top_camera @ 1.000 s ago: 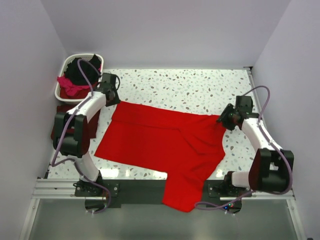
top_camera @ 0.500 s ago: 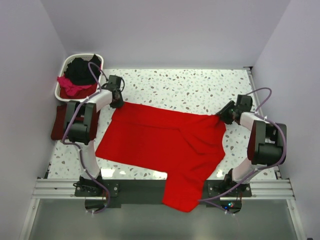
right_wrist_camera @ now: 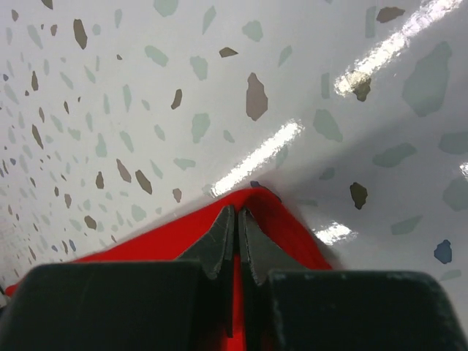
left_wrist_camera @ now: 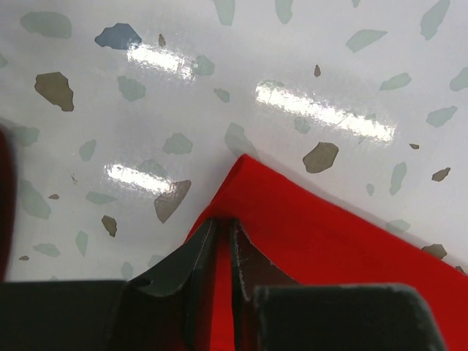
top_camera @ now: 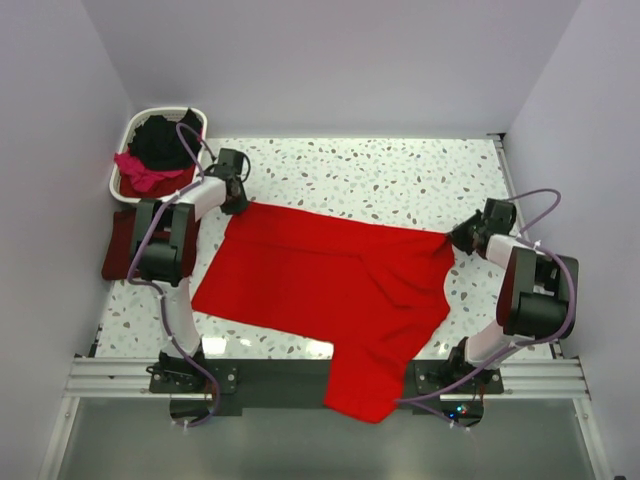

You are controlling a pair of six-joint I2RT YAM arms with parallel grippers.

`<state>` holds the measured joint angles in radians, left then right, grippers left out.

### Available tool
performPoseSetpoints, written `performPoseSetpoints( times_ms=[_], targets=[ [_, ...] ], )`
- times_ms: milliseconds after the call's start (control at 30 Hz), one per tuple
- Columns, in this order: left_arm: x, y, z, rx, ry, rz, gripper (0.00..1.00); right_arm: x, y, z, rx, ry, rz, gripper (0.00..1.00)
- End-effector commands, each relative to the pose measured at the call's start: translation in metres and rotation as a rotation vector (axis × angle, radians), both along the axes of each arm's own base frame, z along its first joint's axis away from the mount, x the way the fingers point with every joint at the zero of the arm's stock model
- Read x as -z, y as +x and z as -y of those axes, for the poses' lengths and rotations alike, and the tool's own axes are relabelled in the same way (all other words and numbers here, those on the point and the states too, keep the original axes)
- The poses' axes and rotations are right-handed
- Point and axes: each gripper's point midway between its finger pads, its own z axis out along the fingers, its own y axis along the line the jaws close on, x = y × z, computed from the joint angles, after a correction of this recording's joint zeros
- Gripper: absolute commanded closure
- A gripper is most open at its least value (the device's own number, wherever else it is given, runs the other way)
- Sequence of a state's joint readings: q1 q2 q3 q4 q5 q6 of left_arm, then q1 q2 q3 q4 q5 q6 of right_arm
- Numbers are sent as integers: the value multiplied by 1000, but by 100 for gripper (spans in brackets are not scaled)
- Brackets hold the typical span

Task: Fold and stack the t-shirts
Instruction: Fold the tshirt

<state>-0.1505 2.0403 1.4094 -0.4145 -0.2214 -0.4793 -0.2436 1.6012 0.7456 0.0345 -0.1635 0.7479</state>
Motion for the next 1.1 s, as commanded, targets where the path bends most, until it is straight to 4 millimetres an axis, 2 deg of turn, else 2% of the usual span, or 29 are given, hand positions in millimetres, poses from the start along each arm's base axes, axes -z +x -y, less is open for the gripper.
performPoseSetpoints(
  times_ms=[0, 100, 200, 300, 333, 367, 400, 433, 467, 500, 533, 567, 633, 667, 733, 800, 833, 867, 933, 967, 1000, 1033, 1067],
  targets=[
    [28, -17, -10, -47, 9, -99, 84, -23, 22, 19, 37, -77, 80, 100],
    [28, -12, -9, -54, -8, -94, 82, -25, 33, 20, 22, -77, 89, 100],
    [26, -1, -9, -64, -19, -84, 81, -17, 41, 21, 9, -72, 71, 100],
    [27, 15, -6, -68, -41, -75, 81, -20, 63, 24, -6, -73, 93, 100],
    [19, 28, -6, -74, -50, -49, 81, -14, 68, 25, -15, -69, 84, 100],
    [20, 32, -4, -72, -59, -48, 81, -15, 74, 25, -21, -68, 86, 100],
    [27, 35, -4, -75, -63, -59, 81, -22, 85, 27, -29, -74, 108, 100],
    [19, 47, -3, -82, -76, -33, 80, -23, 90, 29, -34, -78, 110, 100],
    [25, 50, -2, -81, -88, -41, 80, -16, 94, 29, -40, -77, 94, 100],
    [24, 54, 0, -84, -98, -35, 79, -27, 108, 32, -54, -88, 126, 100],
    [18, 63, 0, -90, -110, -10, 79, -25, 111, 32, -64, -88, 116, 100],
    [19, 67, 3, -87, -123, -6, 77, -19, 116, 33, -69, -88, 103, 100],
    [11, 77, 6, -79, -145, 33, 70, -30, 132, 38, -91, -111, 124, 100],
    [10, 78, 7, -76, -147, 34, 70, -26, 128, 38, -90, -106, 99, 100],
    [0, 83, 4, -74, -136, 65, 61, -29, 128, 38, -104, -119, 88, 94],
    [-23, 85, 2, -69, -127, 111, 55, -42, 125, 42, -115, -157, 91, 82],
    [-27, 82, 0, -64, -112, 118, 53, -44, 118, 42, -114, -170, 68, 77],
    [-54, 86, -1, -60, -116, 183, 45, -48, 114, 44, -120, -188, 62, 67],
    [-71, 79, -3, -55, -105, 215, 38, -60, 96, 49, -97, -227, 29, 59],
    [-99, 79, -3, -51, -110, 271, 32, -62, 89, 50, -88, -239, 19, 54],
    [-111, 76, -3, -46, -108, 292, 29, -59, 74, 50, -87, -246, -20, 51],
    [-115, 69, -2, -39, -99, 295, 27, -73, 66, 52, -68, -267, -12, 49],
    [-139, 63, -1, -31, -97, 334, 24, -78, 58, 56, -48, -290, -23, 44]
  ],
)
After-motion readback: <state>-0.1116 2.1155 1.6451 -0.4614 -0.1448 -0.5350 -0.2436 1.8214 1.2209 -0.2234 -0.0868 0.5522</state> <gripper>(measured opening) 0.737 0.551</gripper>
